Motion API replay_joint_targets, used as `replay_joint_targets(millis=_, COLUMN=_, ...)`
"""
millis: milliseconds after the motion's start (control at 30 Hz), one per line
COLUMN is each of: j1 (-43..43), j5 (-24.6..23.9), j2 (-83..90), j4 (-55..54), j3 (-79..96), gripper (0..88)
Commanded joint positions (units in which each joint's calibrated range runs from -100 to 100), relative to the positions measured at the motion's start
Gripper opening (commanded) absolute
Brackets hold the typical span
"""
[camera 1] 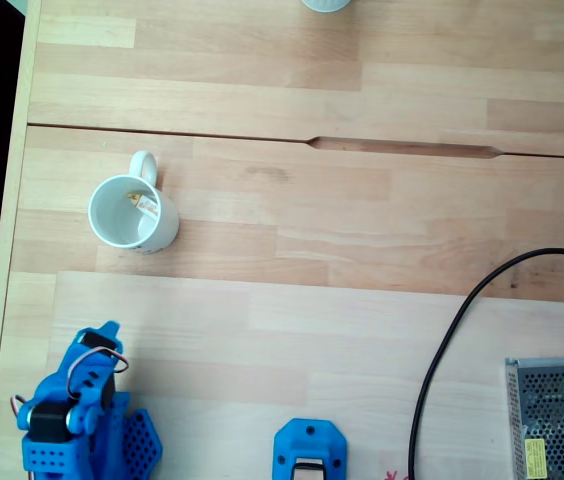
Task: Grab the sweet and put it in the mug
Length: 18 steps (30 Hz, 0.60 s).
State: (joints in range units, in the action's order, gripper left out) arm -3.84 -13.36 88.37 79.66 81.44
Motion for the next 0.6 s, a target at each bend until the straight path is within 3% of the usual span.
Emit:
replay_joint_targets(millis=0, j1=4.0, j5=0.0, j2=5.1, j4=0.3, j3=4.3, gripper=3.1)
replay_joint_targets(millis=567, j1=8.5, j5=0.1, j2=7.0, j4=-0.3, j3=5.0, gripper=3.1)
